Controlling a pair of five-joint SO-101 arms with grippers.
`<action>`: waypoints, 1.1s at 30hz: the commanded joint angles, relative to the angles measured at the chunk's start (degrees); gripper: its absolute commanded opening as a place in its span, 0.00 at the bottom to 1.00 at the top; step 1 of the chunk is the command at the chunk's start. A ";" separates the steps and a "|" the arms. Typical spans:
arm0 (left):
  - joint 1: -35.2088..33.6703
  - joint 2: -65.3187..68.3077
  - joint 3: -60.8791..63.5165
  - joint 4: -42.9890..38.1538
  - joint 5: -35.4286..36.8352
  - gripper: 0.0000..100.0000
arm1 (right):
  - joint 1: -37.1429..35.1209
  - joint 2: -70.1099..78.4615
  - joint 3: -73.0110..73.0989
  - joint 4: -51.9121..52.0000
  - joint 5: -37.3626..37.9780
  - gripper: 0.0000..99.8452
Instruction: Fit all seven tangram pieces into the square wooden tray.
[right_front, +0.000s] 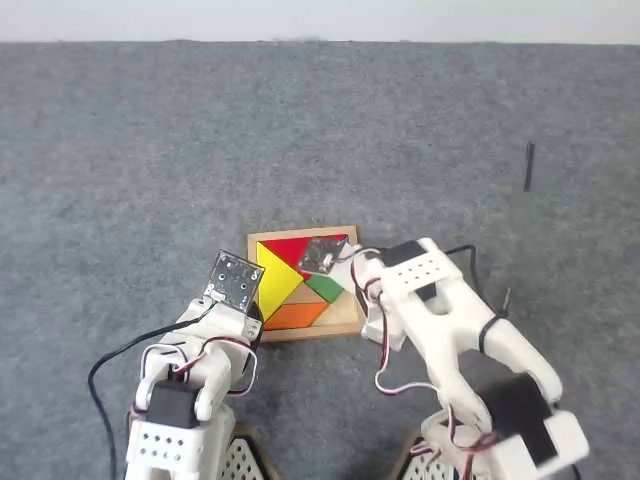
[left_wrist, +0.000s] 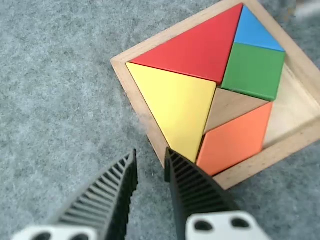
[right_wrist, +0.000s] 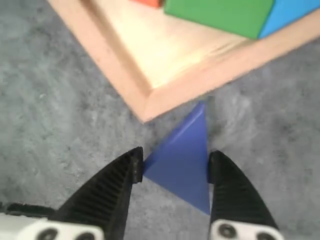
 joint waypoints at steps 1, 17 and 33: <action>0.09 0.09 -0.40 0.26 0.70 0.09 | 0.31 -9.19 -6.77 6.46 2.02 0.15; 0.09 0.09 -0.40 0.26 0.70 0.09 | -15.34 -21.14 1.58 1.54 27.08 0.16; 0.09 0.09 -0.40 0.26 0.70 0.09 | -15.16 3.47 -11.16 -0.13 40.26 0.15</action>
